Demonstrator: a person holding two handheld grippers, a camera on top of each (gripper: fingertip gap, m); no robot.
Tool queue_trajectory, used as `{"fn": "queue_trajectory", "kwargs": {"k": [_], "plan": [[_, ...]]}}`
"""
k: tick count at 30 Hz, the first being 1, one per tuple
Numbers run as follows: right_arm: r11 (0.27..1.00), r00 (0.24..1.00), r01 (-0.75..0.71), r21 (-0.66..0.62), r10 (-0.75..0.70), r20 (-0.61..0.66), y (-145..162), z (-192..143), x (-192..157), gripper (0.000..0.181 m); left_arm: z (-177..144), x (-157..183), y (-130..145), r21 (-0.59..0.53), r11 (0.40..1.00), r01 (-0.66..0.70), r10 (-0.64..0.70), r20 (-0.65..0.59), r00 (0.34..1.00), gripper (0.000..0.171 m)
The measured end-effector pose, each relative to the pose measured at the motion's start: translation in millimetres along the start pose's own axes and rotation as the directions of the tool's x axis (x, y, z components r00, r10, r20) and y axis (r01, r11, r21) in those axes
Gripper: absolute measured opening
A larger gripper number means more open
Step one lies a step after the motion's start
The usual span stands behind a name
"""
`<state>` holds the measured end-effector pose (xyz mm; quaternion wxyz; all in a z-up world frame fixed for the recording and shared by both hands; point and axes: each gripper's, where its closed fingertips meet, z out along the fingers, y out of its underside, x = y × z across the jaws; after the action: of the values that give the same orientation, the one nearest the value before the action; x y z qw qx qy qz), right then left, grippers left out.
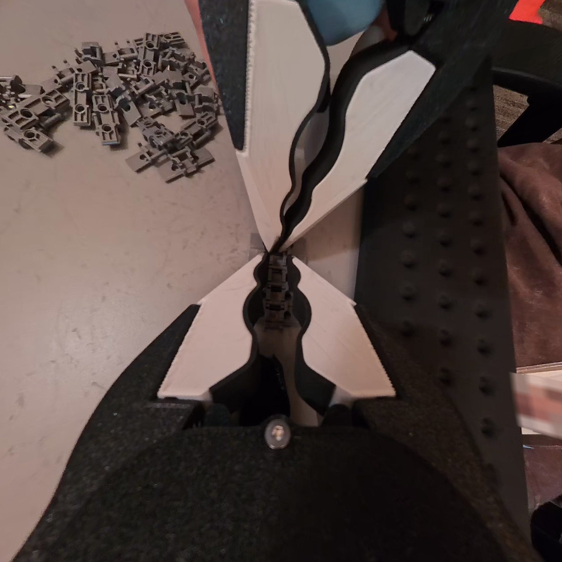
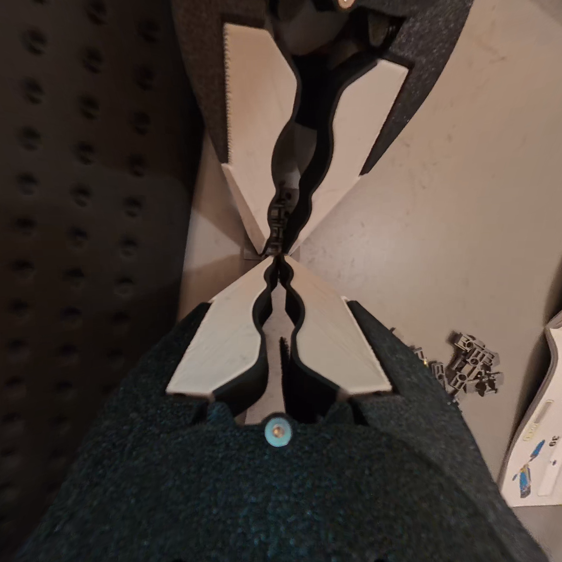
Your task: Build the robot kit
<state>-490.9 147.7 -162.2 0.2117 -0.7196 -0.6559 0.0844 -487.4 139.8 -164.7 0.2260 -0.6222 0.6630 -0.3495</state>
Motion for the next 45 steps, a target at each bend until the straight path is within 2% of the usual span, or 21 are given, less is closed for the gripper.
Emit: {"fn": "queue_trajectory", "kwargs": {"k": [9,15,20,22,23,25,27,30,32,33,34,36,37,39,41,43,45], "plan": [[0.989,0.984,-0.147,0.020,0.145,0.103,2.5,2.0,-0.5,0.000,0.5,0.2,0.5,-0.004,1.000,0.021,-0.021,-0.017,1.000,0.012],[0.981,0.969,-0.194,0.018,0.189,0.161,2.8,3.5,-1.5,0.000,1.1,0.3,0.9,-0.008,0.999,0.037,-0.038,-0.032,0.999,0.012],[0.994,0.990,-0.107,0.039,0.103,0.092,1.1,2.3,0.3,0.000,1.2,0.1,0.4,-0.005,0.999,0.034,-0.034,-0.025,0.999,0.012],[0.988,0.990,-0.131,0.083,0.126,0.066,-4.7,-1.1,2.6,0.000,0.6,0.3,0.3,-0.004,1.000,0.027,-0.027,-0.021,0.999,0.012],[0.978,0.985,-0.170,0.119,0.166,0.041,-5.7,-5.0,7.6,0.007,0.3,1.0,0.3,-0.003,1.000,0.024,-0.025,-0.025,0.999,0.012],[0.947,0.966,-0.260,0.190,0.254,0.057,-4.3,-11.5,8.2,0.014,0.0,3.2,0.2,-0.002,1.000,0.004,-0.004,-0.026,1.000,0.012],[0.885,0.932,-0.361,0.293,0.357,0.070,-3.4,-20.0,11.0,0.018,-0.4,4.1,0.1,0.001,0.999,-0.041,0.041,0.001,0.999,0.011],[0.728,0.832,-0.545,0.416,0.531,0.162,0.1,-32.3,15.7,0.029,-3.5,1.9,-4.3,0.029,0.991,-0.132,0.128,0.096,0.987,0.012],[0.569,0.736,-0.667,0.481,0.605,0.304,-0.6,-41.2,18.7,0.036,-8.8,1.5,-11.4,0.070,0.977,-0.204,0.189,0.171,0.967,0.011],[0.511,0.680,-0.727,0.459,0.630,0.374,2.0,-41.1,18.3,0.041,-11.7,0.7,-15.1,0.087,0.968,-0.234,0.211,0.211,0.954,0.011],[0.481,0.639,-0.768,0.424,0.630,0.442,3.3,-40.4,14.6,0.048,-14.1,-0.5,-18.0,0.094,0.962,-0.258,0.228,0.246,0.942,0.011],[0.419,0.593,-0.805,0.419,0.577,0.562,-4.4,-45.3,6.2,0.049,-18.3,-4.3,-23.4,0.097,0.949,-0.300,0.256,0.316,0.914,0.011],[0.407,0.582,-0.813,0.417,0.561,0.589,-7.3,-45.3,3.4,0.046,-19.9,-4.5,-26.6,0.104,0.943,-0.316,0.266,0.337,0.903,0.011],[0.429,0.594,-0.805,0.410,0.580,0.558,-7.3,-39.0,3.2,0.045,-22.3,-5.3,-31.8,0.117,0.937,-0.328,0.266,0.366,0.891,0.011],[0.452,0.639,-0.769,0.451,0.557,0.531,-15.0,-42.9,2.1,0.034,-23.7,-6.0,-35.1,0.125,0.933,-0.338,0.268,0.384,0.883,0.011],[0.477,0.676,-0.733,0.485,0.588,0.444,-12.0,-41.3,8.8,0.016,-26.4,-5.3,-38.2,0.143,0.928,-0.345,0.267,0.393,0.880,0.011],[0.468,0.682,-0.726,0.503,0.586,0.438,-13.0,-43.3,10.2,0.014,-29.2,-4.5,-40.5,0.157,0.924,-0.349,0.264,0.399,0.878,0.010]]}}
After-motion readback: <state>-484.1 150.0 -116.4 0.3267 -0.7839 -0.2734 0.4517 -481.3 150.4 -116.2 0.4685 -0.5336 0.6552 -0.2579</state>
